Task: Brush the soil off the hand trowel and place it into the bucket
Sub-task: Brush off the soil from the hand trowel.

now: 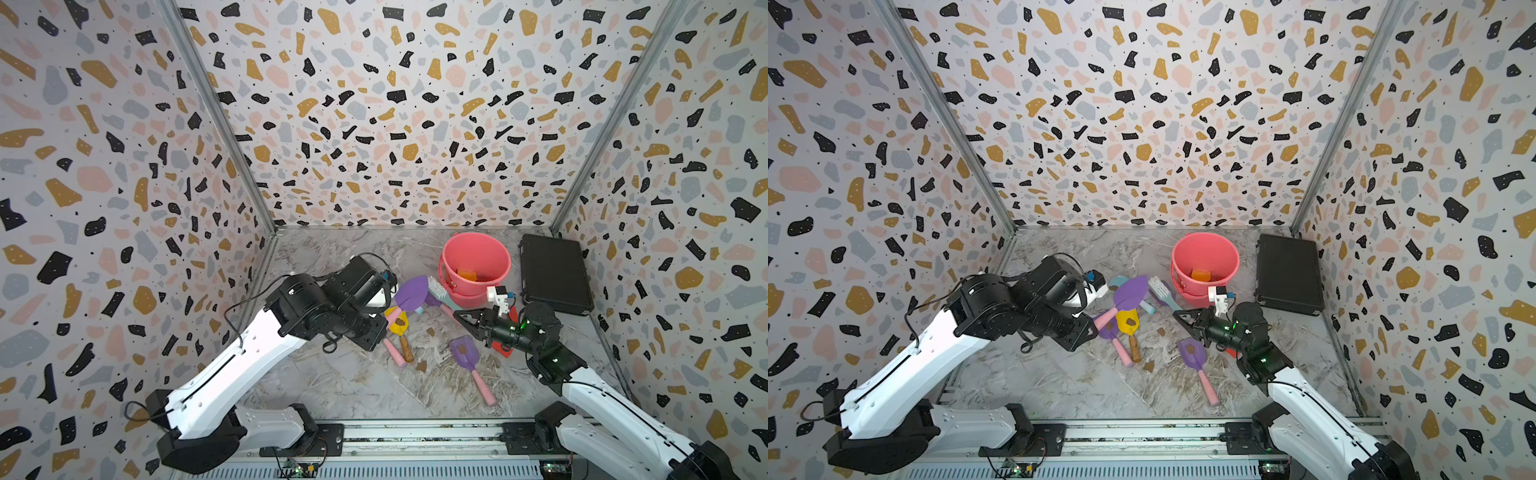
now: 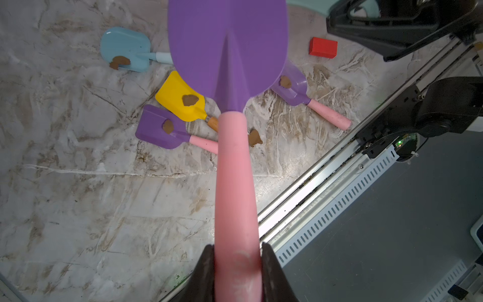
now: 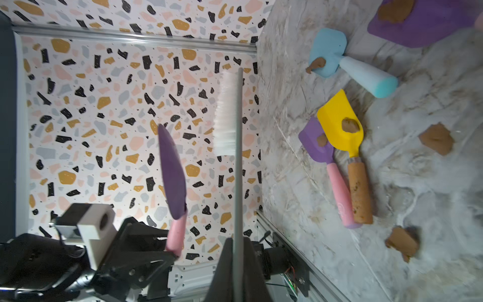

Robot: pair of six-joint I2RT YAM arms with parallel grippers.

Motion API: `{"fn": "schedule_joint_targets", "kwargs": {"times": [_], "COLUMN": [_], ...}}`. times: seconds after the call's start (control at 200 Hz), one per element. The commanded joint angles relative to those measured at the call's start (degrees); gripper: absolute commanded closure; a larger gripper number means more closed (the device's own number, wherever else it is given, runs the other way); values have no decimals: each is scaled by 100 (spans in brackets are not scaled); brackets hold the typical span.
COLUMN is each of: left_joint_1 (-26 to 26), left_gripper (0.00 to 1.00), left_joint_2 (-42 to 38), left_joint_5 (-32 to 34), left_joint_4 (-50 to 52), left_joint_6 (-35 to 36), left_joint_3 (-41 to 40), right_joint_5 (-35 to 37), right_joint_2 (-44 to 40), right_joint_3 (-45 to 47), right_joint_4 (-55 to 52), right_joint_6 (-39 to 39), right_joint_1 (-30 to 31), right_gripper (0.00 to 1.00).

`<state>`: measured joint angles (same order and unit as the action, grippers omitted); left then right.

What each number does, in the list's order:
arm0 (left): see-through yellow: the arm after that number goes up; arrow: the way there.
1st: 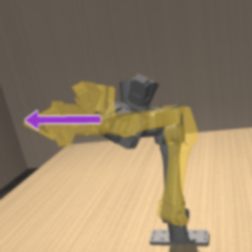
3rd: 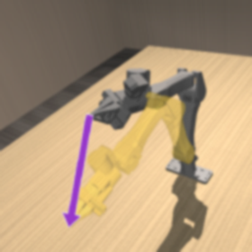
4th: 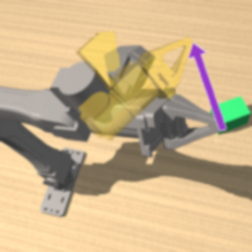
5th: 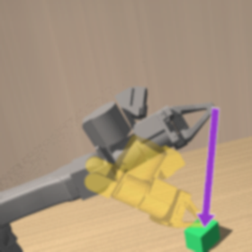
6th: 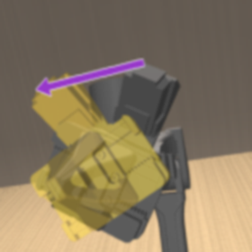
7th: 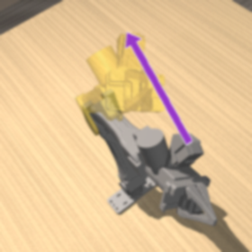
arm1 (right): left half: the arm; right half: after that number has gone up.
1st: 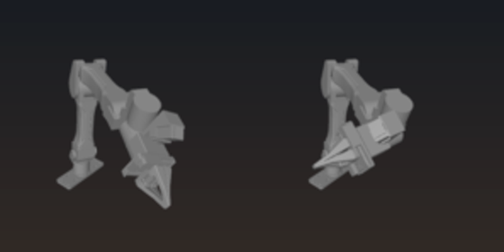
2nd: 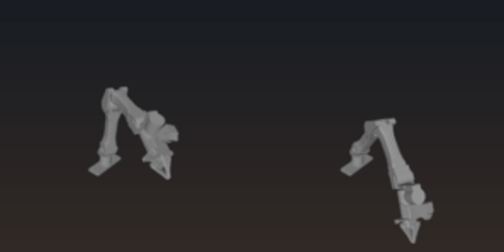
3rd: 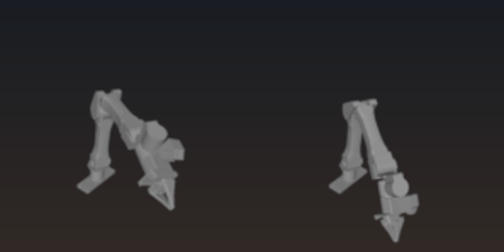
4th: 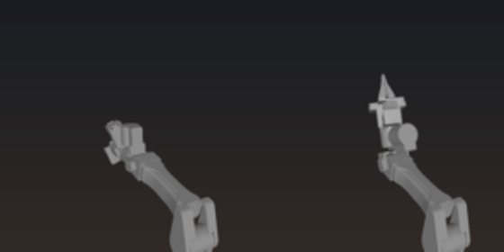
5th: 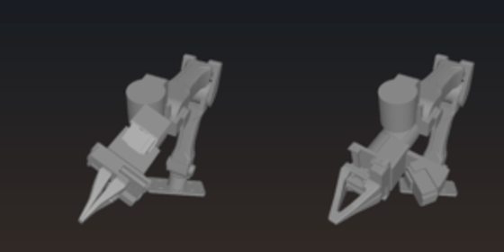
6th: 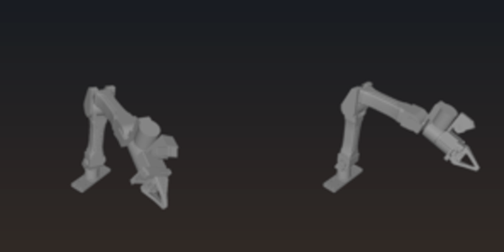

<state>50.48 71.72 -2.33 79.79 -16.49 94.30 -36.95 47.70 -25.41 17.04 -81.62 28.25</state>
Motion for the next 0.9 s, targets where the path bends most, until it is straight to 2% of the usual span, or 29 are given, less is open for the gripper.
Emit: {"fn": "schedule_joint_targets", "kwargs": {"times": [0.0,0.07,0.215,0.526,0.731,0.891], "left_joint_1": [-19,-46,-129,-135,-142,-147], "left_gripper": [100,100,100,100,100,100], "left_joint_2": [85,158,219,171,-67,-276], "left_joint_5": [226,302,-1,-374,-374,-471], "left_joint_4": [-77,-140,-438,-500,-362,-207], "left_joint_6": [-11,6,-29,-66,-173,-192], "left_joint_3": [119,22,-233,-426,-611,-665], "right_joint_5": [-781,-1176,-1419,-1120,-1051,-1148], "right_joint_2": [-34,-3,-25,272,306,181], "right_joint_3": [-158,-165,-412,-512,-657,-650], "right_joint_4": [-135,336,619,1487,1142,900], "right_joint_6": [539,356,259,-283,-65,-24], "right_joint_1": [4,9,13,11,-136,-667], "right_gripper": [100,100,100,100,100,100]}}
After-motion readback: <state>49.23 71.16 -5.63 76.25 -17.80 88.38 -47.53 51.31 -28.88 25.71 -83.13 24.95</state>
